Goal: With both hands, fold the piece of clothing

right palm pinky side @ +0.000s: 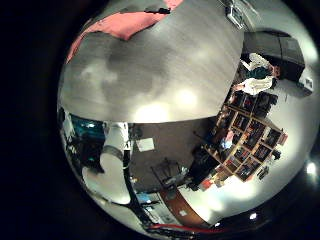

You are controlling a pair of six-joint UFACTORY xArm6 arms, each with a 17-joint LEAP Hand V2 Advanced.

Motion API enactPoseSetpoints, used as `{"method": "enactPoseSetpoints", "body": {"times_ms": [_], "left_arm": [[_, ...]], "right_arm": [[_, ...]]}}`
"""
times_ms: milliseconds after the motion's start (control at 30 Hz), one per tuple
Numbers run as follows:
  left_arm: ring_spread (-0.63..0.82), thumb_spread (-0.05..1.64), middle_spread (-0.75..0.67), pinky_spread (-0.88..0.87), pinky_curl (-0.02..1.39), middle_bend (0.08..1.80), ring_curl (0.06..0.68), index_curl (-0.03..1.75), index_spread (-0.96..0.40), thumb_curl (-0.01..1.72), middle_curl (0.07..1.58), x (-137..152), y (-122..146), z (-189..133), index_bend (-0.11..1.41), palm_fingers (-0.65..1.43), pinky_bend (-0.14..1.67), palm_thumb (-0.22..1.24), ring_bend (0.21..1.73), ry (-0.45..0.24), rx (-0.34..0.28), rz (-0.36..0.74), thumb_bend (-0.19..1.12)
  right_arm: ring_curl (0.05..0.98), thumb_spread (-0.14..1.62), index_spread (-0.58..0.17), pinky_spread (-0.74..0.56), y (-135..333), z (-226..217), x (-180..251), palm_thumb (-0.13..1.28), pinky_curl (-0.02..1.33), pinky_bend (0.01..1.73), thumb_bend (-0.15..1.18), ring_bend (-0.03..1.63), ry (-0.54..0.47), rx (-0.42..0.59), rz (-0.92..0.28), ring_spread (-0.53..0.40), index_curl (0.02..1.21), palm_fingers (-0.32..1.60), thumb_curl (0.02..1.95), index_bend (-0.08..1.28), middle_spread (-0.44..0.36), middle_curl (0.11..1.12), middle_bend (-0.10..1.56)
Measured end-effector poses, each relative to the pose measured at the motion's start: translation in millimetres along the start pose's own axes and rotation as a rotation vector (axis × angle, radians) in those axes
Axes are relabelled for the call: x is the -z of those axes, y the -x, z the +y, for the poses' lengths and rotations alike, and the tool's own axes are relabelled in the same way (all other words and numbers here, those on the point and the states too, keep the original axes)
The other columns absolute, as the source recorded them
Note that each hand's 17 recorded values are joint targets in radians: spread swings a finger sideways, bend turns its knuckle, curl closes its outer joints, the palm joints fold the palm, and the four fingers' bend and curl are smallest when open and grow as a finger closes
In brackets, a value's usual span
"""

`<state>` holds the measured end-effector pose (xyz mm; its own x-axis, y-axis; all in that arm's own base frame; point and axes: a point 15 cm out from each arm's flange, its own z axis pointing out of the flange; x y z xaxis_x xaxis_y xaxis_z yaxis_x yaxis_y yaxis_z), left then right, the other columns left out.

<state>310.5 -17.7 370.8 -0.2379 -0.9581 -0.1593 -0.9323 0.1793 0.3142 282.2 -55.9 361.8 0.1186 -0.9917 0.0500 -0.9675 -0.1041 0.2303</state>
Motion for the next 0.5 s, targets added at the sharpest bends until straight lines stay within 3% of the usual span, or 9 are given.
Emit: {"method": "enactPoseSetpoints", "body": {"times_ms": [133, 300, 500], "left_arm": [[0.35, 0.91, 0.25, 0.44, 0.35, 0.21, 0.195, 0.32, -0.01, 0.32, 0.38, -5, 1, -13, 0.17, 0.14, 0.39, 0.07, 0.73, 0.015, -0.026, -0.011, -0.02], [0.38, 0.96, 0.24, 0.43, 0.36, 0.18, 0.195, 0.32, 0.00, 0.32, 0.38, -35, -3, -35, 0.16, 0.06, 0.40, 0.10, 0.70, 0.039, -0.072, -0.017, -0.02], [0.42, 0.95, 0.26, 0.44, 0.37, 0.18, 0.193, 0.31, 0.01, 0.31, 0.36, -83, -17, -72, 0.16, 0.02, 0.42, 0.10, 0.69, -0.013, -0.121, -0.017, -0.03]], "right_arm": [[0.238, 1.14, -0.258, 0.39, -5, 3, 1, 0.32, 0.20, 0.57, -0.02, 0.49, -0.007, -0.032, -0.012, 0.184, 0.29, 0.16, 0.30, 0.16, 0.090, 0.38, 0.23], [0.242, 1.15, -0.257, 0.39, -11, 4, -1, 0.34, 0.20, 0.56, -0.02, 0.49, -0.003, -0.075, -0.020, 0.184, 0.28, 0.18, 0.30, 0.16, 0.084, 0.38, 0.25], [0.247, 1.15, -0.259, 0.39, -6, 1, -3, 0.35, 0.21, 0.55, -0.02, 0.50, 0.003, -0.099, -0.018, 0.185, 0.28, 0.18, 0.30, 0.16, 0.081, 0.38, 0.26]]}}
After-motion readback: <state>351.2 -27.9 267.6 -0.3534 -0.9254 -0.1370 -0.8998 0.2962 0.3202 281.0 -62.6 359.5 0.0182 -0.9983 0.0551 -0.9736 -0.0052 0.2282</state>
